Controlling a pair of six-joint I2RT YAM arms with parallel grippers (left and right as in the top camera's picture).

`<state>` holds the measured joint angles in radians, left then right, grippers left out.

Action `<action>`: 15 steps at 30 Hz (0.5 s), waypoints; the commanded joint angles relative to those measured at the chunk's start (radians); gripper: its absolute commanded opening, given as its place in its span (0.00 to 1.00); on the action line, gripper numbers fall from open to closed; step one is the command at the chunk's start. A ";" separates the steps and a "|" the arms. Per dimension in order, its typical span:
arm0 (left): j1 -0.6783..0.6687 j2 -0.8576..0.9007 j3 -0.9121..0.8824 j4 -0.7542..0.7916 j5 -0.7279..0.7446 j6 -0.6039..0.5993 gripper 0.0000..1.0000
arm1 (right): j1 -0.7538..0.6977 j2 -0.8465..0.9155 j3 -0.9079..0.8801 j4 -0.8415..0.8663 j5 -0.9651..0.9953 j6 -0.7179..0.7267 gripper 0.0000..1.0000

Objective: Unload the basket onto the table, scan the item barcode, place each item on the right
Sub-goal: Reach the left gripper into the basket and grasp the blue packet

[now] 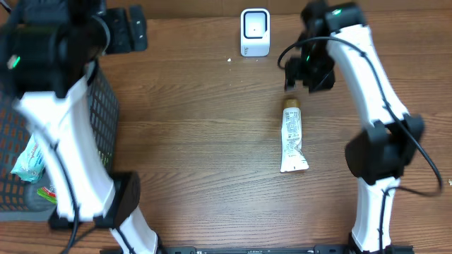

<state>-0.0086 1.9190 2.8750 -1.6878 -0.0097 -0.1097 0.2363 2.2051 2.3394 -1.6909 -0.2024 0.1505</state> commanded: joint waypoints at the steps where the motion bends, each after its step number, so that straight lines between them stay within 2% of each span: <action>1: 0.003 -0.118 -0.033 -0.002 -0.060 -0.063 0.95 | 0.003 -0.169 0.130 -0.003 -0.069 -0.014 0.75; 4: 0.012 -0.205 -0.154 -0.002 -0.206 -0.138 0.95 | 0.003 -0.232 0.173 -0.002 -0.069 -0.014 0.82; 7: 0.085 -0.287 -0.299 -0.002 -0.281 -0.186 0.98 | 0.003 -0.283 0.179 0.002 -0.069 -0.014 0.83; 12: 0.365 -0.328 -0.488 0.012 -0.240 -0.192 1.00 | 0.003 -0.309 0.179 0.002 -0.069 -0.014 0.85; 15: 0.525 -0.294 -0.552 0.069 -0.166 -0.136 1.00 | 0.003 -0.304 0.172 0.008 -0.068 -0.014 0.85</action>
<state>0.3882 1.5898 2.3795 -1.6516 -0.2176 -0.2634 0.2363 1.8854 2.5130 -1.6909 -0.2642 0.1410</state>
